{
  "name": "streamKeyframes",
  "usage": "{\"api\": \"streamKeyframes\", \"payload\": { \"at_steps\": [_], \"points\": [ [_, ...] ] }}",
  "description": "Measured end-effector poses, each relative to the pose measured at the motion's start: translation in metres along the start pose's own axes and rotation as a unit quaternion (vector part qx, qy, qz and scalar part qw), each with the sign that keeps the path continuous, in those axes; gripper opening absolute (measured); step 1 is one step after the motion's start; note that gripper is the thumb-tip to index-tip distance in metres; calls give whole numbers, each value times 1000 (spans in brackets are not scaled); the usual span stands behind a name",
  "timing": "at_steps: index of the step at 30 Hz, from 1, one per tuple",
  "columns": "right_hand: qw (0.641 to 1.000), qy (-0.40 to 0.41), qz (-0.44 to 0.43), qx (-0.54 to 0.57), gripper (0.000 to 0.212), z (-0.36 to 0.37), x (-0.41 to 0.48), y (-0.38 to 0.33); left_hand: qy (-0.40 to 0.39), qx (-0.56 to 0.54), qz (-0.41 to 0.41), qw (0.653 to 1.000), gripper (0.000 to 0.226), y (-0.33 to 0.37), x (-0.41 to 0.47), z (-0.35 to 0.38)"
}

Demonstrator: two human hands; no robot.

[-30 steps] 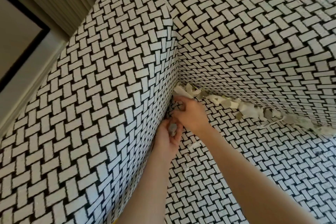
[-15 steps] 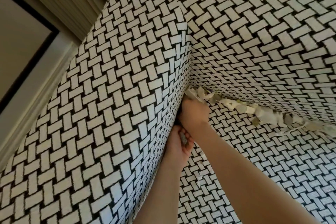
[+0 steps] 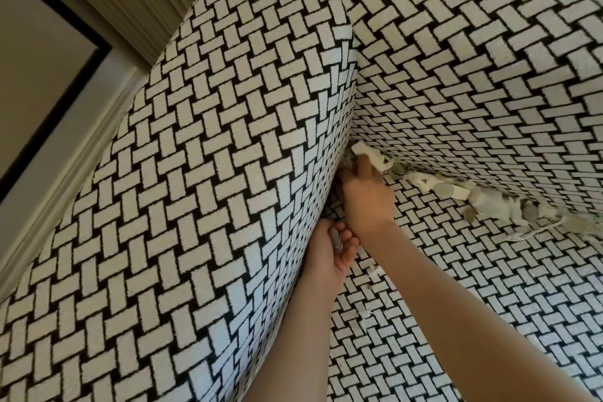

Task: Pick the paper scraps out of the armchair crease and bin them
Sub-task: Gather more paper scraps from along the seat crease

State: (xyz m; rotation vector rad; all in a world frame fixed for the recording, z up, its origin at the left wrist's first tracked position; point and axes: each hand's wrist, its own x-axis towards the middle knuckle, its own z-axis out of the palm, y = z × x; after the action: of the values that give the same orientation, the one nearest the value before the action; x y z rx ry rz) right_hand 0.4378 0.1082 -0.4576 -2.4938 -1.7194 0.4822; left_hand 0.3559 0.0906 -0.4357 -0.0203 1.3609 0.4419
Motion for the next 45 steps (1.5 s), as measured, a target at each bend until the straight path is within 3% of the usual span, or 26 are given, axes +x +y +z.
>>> {"api": "streamKeyframes", "payload": {
  "at_steps": [4, 7, 11, 13, 15, 19, 20, 22, 25, 28, 30, 35, 40, 43, 45],
  "points": [
    [984, 108, -25, 137, 31, 12, -3, 14, -11, -2, 19, 1000, 30, -2, -1, 0],
    [940, 141, 24, 310, 33, 6, -10, 22, -37, -4, 39, 999, 28, -3, -1, 2],
    [832, 26, 109, 543, 17, -8, -35, 29, -55, -1, 70, 996, 29, -4, 0, 9],
    [820, -33, 91, 565, 18, -10, -45, 32, -65, 10, 79, 995, 28, -2, 1, 11],
    [834, -40, 64, 546, 17, -14, -48, 35, -71, 21, 72, 995, 25, 1, 2, 16],
    [924, 146, 60, 348, 16, -17, -34, 44, -64, -6, 43, 997, 25, 4, 1, 24],
    [946, 144, 85, 277, 22, -19, -27, 47, -58, -15, 41, 997, 27, 4, 2, 25],
    [979, 65, 131, 143, 30, -19, -15, 50, -51, -20, 44, 998, 29, 2, 4, 25],
    [986, -7, 151, 70, 31, -22, -3, 48, -52, 0, 50, 997, 30, 1, 6, 23],
    [988, -36, 153, 8, 20, -28, 3, 47, -66, 19, 52, 996, 31, 1, 7, 20],
    [987, -40, 152, -33, 24, -28, 2, 48, -72, 29, 53, 996, 31, 1, 7, 19],
    [990, 71, 121, 25, 21, -9, -5, 59, -79, 38, 60, 994, 32, 0, 9, 19],
    [988, 53, 134, 47, 28, -11, -4, 61, -80, 57, 65, 993, 32, -2, 11, 19],
    [961, 63, 175, 202, 36, -16, -15, 63, -91, 58, 58, 992, 31, -1, 11, 20],
    [918, 49, 148, 364, 34, -18, -28, 59, -106, 60, 53, 991, 32, 0, 11, 21]
  ]
}}
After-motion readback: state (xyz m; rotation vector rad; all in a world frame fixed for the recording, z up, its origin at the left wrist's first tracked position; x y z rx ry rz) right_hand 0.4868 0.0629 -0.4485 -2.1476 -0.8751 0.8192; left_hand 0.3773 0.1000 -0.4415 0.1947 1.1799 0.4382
